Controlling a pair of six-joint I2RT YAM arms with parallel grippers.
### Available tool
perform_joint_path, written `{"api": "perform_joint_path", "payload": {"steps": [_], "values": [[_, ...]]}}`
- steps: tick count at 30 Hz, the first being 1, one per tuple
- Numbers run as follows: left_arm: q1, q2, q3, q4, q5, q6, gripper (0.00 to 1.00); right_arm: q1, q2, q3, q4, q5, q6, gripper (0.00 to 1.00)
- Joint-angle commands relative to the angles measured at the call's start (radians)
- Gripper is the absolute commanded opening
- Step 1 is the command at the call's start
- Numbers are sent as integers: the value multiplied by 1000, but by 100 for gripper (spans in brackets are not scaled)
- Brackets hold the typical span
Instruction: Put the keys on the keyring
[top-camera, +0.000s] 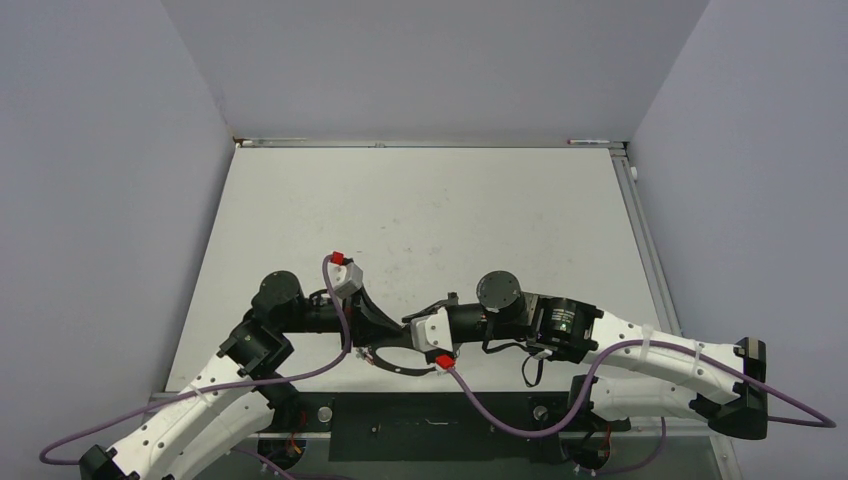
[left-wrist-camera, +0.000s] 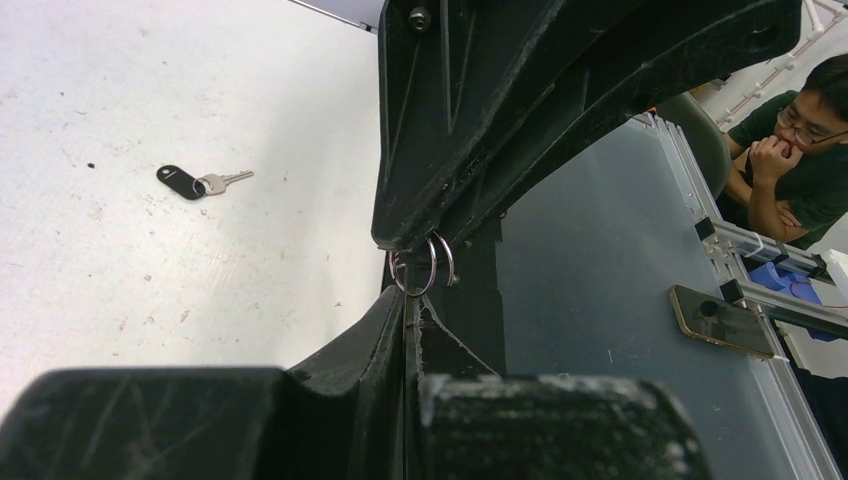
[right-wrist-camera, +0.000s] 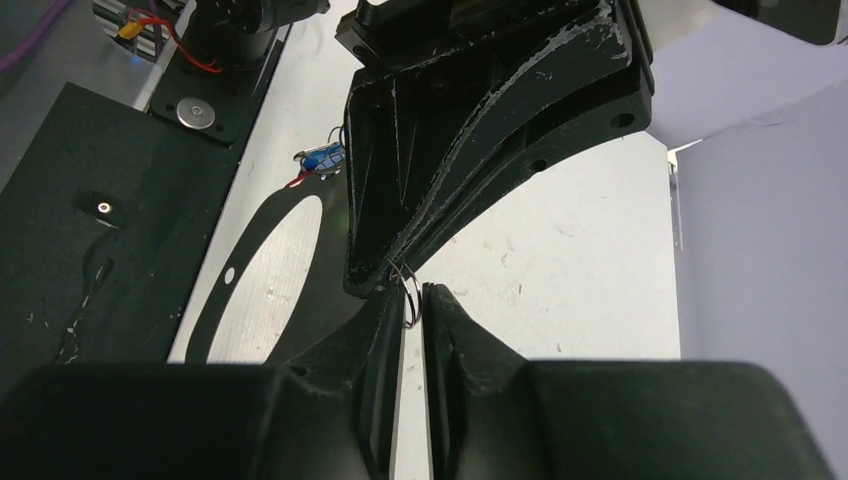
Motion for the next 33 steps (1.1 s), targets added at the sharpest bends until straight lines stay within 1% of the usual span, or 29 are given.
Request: {"api": "perform_joint_path", "payload": {"steps": [1, 4, 12, 20, 22, 23, 25, 27, 33], "values": [[4, -5, 58, 45, 26, -11, 0, 11, 12, 45, 2, -14, -7, 11], [4, -12, 60, 45, 28, -12, 0, 11, 6, 46, -2, -15, -18, 5], [4, -40, 61, 52, 31, 5, 0, 10, -30, -12, 99, -95, 30, 5], [4, -103, 27, 131, 63, 2, 4, -27, -71, -107, 287, -184, 95, 5], [4, -111, 21, 142, 68, 2, 8, -43, -78, -131, 343, -228, 120, 5], [4, -113, 17, 147, 70, 2, 11, -51, -82, -140, 361, -242, 132, 5], [4, -118, 14, 152, 76, 5, 24, -61, -91, -149, 385, -259, 147, 5], [4, -124, 14, 151, 80, 10, 30, -73, -98, -153, 398, -274, 157, 5], [4, -149, 26, 110, 76, 50, 32, -99, -119, -158, 413, -331, 185, 5]]}}
